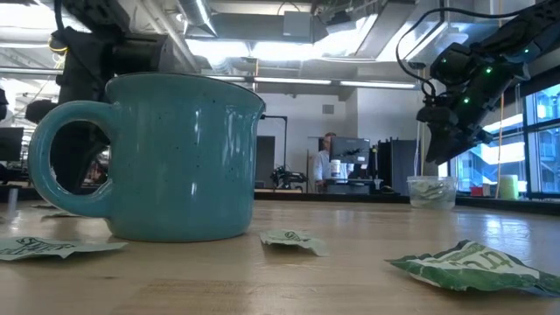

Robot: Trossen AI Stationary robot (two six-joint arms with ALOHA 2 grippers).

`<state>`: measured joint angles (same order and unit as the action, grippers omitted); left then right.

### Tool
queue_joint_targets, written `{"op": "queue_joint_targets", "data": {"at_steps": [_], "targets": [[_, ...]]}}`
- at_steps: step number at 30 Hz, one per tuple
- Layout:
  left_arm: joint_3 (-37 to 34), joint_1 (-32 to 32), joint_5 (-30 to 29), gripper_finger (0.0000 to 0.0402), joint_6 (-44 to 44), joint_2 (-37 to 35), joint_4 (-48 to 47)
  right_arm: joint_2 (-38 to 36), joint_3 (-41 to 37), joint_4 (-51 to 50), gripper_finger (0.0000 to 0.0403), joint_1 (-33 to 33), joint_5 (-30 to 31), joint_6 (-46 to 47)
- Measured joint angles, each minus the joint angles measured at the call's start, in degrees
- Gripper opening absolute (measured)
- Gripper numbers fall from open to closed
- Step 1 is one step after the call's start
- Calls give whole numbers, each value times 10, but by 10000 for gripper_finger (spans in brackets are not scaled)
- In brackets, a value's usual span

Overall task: Pick and place items into bin
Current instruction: Put the truvia packet into the transparent bin

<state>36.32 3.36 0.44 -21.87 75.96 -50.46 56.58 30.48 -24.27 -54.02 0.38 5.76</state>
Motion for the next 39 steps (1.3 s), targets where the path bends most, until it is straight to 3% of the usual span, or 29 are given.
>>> {"op": "queue_joint_targets", "data": {"at_steps": [5, 14, 21, 25, 32, 35, 39], "targets": [[-18, 0, 17, 88, 0, 11, 45, 0, 0, 0, 163, 0, 0, 0], [-21, 0, 11, 87, 0, 39, 39, 0, 0, -4, 163, 0, 0, 0], [-21, 0, 6, 42, 1, 40, 37, 0, 0, -4, 163, 0, 0, 0], [-1, 0, 7, 8, 2, 44, 5, -4, 0, -3, 163, 0, 0, 0], [76, 0, 7, 5, 60, 42, -21, -55, 0, 28, 163, 5, -8, 12], [113, 0, 4, 5, 101, 37, 4, -80, 1, 50, 163, 15, -93, 9], [146, 0, 18, 7, 199, 35, 124, -97, 1, 99, 163, 47, -292, -36]]}}
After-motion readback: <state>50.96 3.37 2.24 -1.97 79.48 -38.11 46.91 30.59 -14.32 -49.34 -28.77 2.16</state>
